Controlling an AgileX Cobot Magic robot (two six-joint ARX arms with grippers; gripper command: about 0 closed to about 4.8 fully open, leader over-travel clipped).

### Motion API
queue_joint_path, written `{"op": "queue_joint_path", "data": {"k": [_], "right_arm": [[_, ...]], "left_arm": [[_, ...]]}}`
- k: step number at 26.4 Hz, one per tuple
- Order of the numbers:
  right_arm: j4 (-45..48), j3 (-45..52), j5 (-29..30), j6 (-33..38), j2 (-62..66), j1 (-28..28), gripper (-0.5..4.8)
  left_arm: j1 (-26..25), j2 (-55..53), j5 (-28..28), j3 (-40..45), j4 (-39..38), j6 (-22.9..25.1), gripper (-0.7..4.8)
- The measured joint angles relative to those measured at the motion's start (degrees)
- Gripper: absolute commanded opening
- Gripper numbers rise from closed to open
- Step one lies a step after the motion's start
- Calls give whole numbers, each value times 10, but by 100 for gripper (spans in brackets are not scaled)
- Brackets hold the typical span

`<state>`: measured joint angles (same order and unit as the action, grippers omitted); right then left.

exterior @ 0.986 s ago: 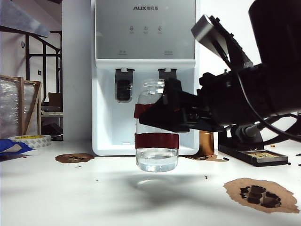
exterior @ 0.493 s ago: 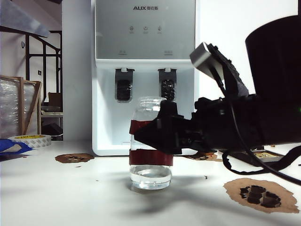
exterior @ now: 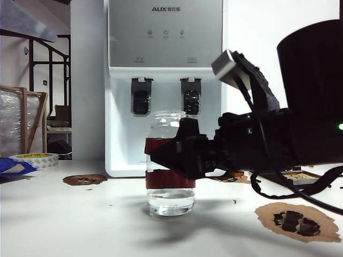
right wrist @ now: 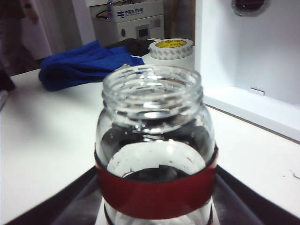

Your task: Pick up the water bottle with two loops of red belts, then reach the front water dispenser and gently press the gray-black baffle horizontally to get a little water.

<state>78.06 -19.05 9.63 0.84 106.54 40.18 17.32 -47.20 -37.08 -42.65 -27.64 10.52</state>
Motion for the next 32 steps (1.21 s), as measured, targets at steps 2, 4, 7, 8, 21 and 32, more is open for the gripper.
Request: {"op": "queue_joint_path", "data": {"k": [2,4,7,8,21,32], "right_arm": [[-3,-3,-9,-1,0,0,82],[-2,-4,-18,-2,1,0,79],[-2,-4,-25,-3,1,0,63],[-2,-4,-26,-4,1,1,59],[0,-16,-49,-4,2,3,59],[-1,-17,-40,6,11,3,60]], "left_arm": [[0,0,0,0,0,0,464],[0,0,0,0,0,0,464],[0,0,0,0,0,0,464],[0,0,0,0,0,1,464],[0,0,0,0,-1,5,464],[18,0,11,0,-13,12,464]]}}
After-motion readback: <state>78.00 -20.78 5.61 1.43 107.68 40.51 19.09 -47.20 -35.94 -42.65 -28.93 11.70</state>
